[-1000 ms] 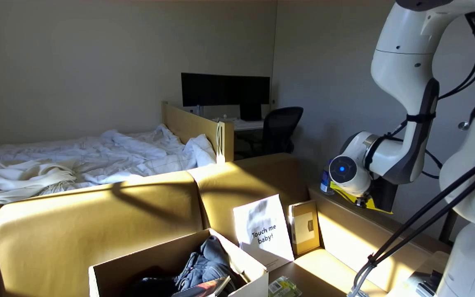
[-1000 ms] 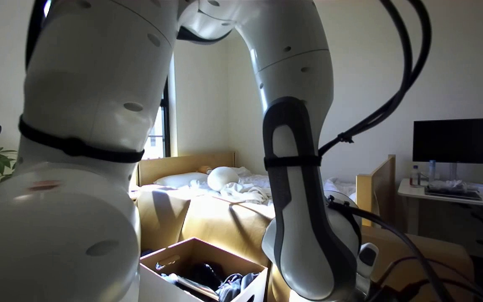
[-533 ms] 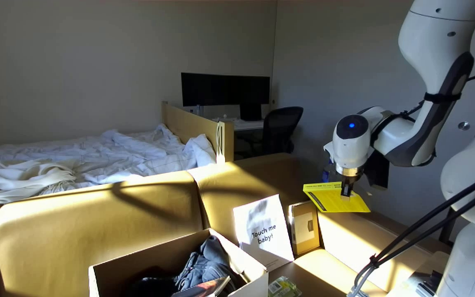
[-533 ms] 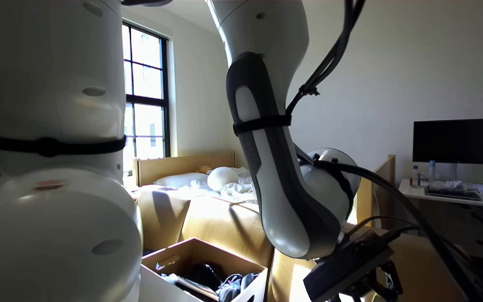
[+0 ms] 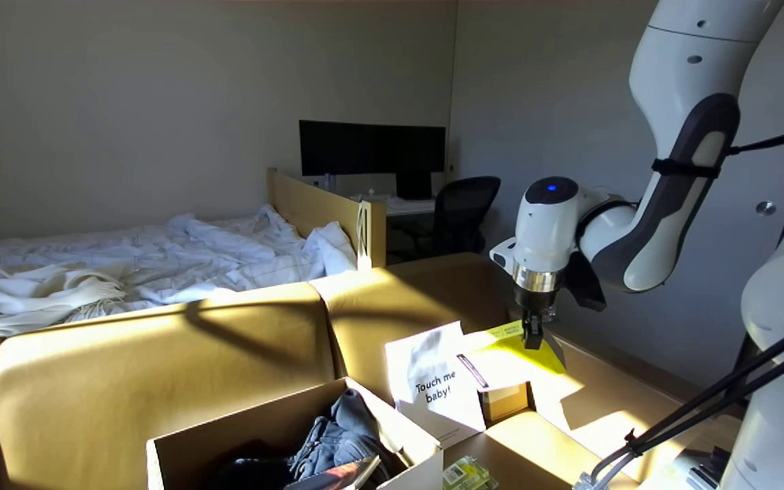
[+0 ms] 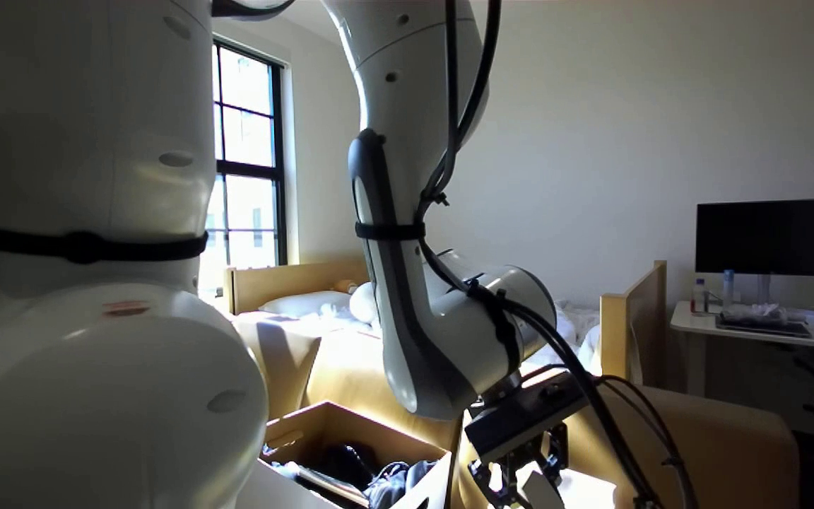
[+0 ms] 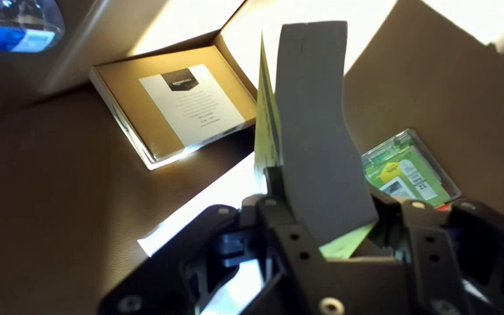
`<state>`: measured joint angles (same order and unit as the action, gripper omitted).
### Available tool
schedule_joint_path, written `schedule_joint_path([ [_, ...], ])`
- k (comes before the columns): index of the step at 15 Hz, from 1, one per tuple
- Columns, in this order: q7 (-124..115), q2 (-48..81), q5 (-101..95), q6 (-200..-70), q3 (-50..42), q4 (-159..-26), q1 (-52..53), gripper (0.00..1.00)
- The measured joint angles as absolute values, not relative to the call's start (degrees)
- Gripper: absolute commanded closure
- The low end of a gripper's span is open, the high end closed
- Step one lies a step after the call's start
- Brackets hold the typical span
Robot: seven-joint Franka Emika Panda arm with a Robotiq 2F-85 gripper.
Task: Remove the books from the right armrest of the sofa and place them inside the white storage box
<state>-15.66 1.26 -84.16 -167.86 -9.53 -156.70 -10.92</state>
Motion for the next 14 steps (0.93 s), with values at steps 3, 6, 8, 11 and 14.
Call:
schedule_joint_path([
  [3, -3.5, 1.4, -74.2, -164.3, -7.4, -159.3, -8.7, 0.88],
  [6, 8.8, 0.6, -60.5, -158.0, -5.7, -158.5, -7.4, 0.63],
  [8, 16.2, -0.8, -53.2, -151.0, -4.9, -158.2, -6.9, 0.63],
  [11, 17.4, -1.4, -52.0, -149.5, -4.9, -158.7, -6.6, 0.88],
  [14, 18.0, -1.2, -49.2, -151.6, -5.0, -157.1, -6.6, 0.88],
])
